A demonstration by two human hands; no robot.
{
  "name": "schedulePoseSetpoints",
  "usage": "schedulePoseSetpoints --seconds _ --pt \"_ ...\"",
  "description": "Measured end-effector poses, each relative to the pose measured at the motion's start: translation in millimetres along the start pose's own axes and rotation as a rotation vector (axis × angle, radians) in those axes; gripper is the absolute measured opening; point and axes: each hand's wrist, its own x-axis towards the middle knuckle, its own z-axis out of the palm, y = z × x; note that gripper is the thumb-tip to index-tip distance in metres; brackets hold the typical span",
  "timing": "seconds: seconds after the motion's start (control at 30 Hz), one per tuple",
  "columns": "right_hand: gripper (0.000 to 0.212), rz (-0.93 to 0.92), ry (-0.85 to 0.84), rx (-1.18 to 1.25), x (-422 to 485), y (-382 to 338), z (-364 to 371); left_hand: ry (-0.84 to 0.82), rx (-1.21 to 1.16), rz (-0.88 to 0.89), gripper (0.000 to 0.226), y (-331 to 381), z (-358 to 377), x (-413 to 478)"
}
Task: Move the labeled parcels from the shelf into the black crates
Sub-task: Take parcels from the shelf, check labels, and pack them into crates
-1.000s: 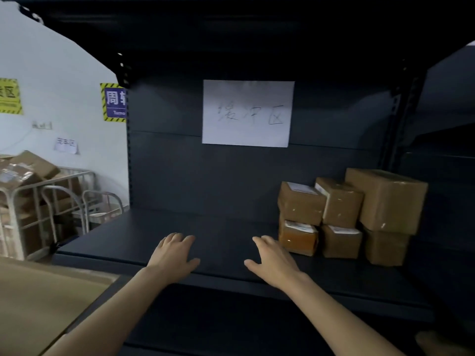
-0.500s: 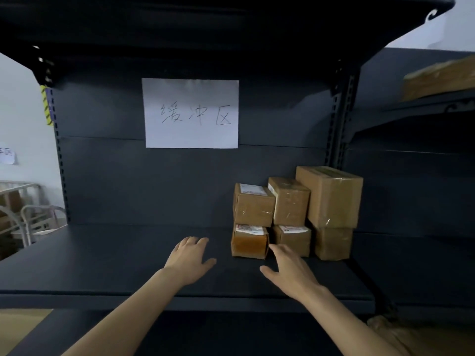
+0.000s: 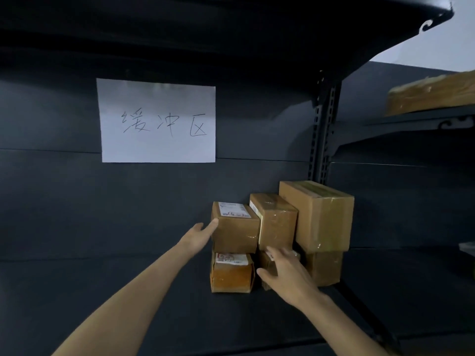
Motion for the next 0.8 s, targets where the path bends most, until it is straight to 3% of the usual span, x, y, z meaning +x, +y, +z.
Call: schedulePoseSetpoints --seconds 0.17,0.3,0.43,0.63,0.8 --pt "0.062 0.022 -0.009 0.021 16 -2 3 -0.218 -0.443 -0.2 0.085 5 8 30" --pt "0.061 0.016 -0.009 0.008 20 -3 7 -0.297 -0.529 -0.219 0.062 11 12 33" --pt "0.061 0.023 -0.005 0.03 23 -6 11 -0.313 -0.565 -0.177 0.043 9 11 32" --pt "0.055 0.038 0.05 0.152 22 -14 11 -0.255 -0.73 -0.186 0.047 -2 -4 13" --pt "0.053 0.063 0.121 0.407 22 -35 12 -0.165 -0.68 -0.05 0.051 -24 -20 -12"
